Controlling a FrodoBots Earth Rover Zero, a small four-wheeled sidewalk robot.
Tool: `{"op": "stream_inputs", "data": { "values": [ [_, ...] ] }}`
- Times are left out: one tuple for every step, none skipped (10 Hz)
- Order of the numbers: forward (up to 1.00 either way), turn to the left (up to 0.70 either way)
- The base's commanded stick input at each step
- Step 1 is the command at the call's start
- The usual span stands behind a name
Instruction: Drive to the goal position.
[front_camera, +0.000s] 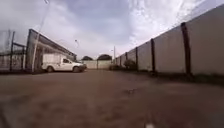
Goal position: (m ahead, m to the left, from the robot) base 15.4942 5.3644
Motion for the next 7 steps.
{"op": "stream_inputs", "data": {
  "values": [
    [1.00, 0.00],
    [1.00, 0.00],
    [1.00, 0.00],
    [1.00, 0.00],
    [1.00, 0.00],
    [1.00, 0.00],
    [1.00, 0.00]
  ]
}}
